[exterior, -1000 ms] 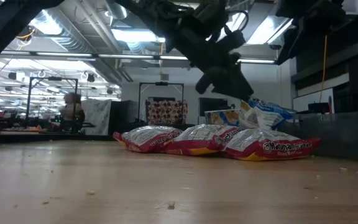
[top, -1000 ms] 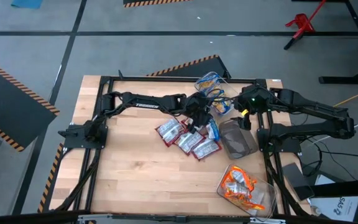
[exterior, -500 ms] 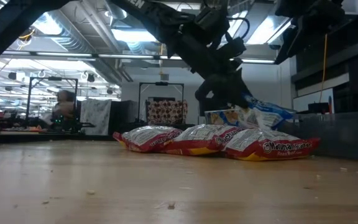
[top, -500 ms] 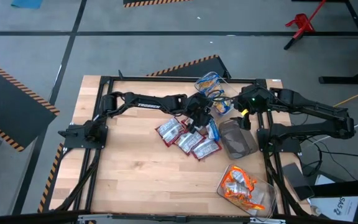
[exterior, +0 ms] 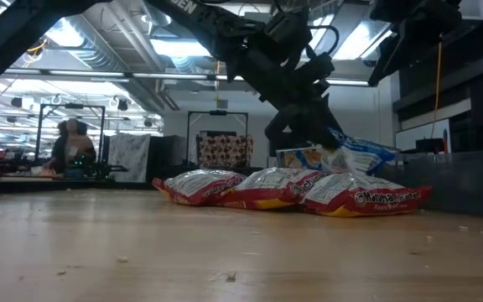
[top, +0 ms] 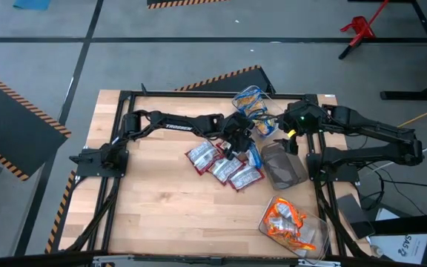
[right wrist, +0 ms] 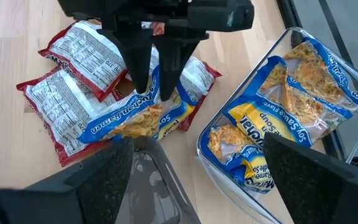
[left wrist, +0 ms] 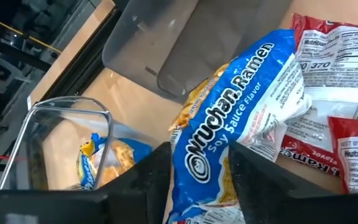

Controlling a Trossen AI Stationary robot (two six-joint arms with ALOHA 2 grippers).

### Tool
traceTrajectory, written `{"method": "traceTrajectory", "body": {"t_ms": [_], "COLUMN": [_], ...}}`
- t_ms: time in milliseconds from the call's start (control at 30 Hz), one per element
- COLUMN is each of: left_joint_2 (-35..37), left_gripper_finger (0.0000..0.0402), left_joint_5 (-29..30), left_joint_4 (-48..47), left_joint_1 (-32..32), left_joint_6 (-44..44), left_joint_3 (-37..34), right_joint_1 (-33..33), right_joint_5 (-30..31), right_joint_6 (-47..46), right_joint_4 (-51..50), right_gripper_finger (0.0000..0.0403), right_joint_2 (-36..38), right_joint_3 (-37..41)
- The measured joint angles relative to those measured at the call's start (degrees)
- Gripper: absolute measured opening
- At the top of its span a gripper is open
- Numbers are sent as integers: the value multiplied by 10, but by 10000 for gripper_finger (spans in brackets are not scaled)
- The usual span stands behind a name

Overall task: Sort Maruchan noodles
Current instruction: Put the blue bag into the top transparent bin

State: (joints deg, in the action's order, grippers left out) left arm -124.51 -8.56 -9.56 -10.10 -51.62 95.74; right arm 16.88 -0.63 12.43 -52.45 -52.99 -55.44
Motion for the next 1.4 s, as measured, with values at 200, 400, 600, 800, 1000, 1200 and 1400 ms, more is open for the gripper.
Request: {"method": "traceTrajectory", "body": {"t_ms": [200,400,600,800,1000,1200,1400], "left_joint_2": [0,0,11,61,106,118,107], "left_gripper_finger": [73,7,1,1,0,0,0], "left_joint_5": [4,34,107,204,279,325,316], "left_joint_4": [0,-1,-5,-34,-28,74,194], "left_joint_1": [9,13,31,59,67,34,-13], "left_joint_6": [10,66,120,151,182,182,200], "left_joint_3": [0,0,0,0,0,0,0], "right_joint_1": [0,0,0,0,0,0,0], "right_joint_5": [0,0,0,11,38,140,205], "right_joint_6": [-1,-14,-30,-43,-54,-86,-107], "right_joint_4": [0,0,0,-2,-1,-3,-6], "right_gripper_finger": [344,344,344,344,344,344,344], "right_joint_2": [0,0,0,5,21,53,94], "right_joint_3": [0,0,0,0,0,0,0]}}
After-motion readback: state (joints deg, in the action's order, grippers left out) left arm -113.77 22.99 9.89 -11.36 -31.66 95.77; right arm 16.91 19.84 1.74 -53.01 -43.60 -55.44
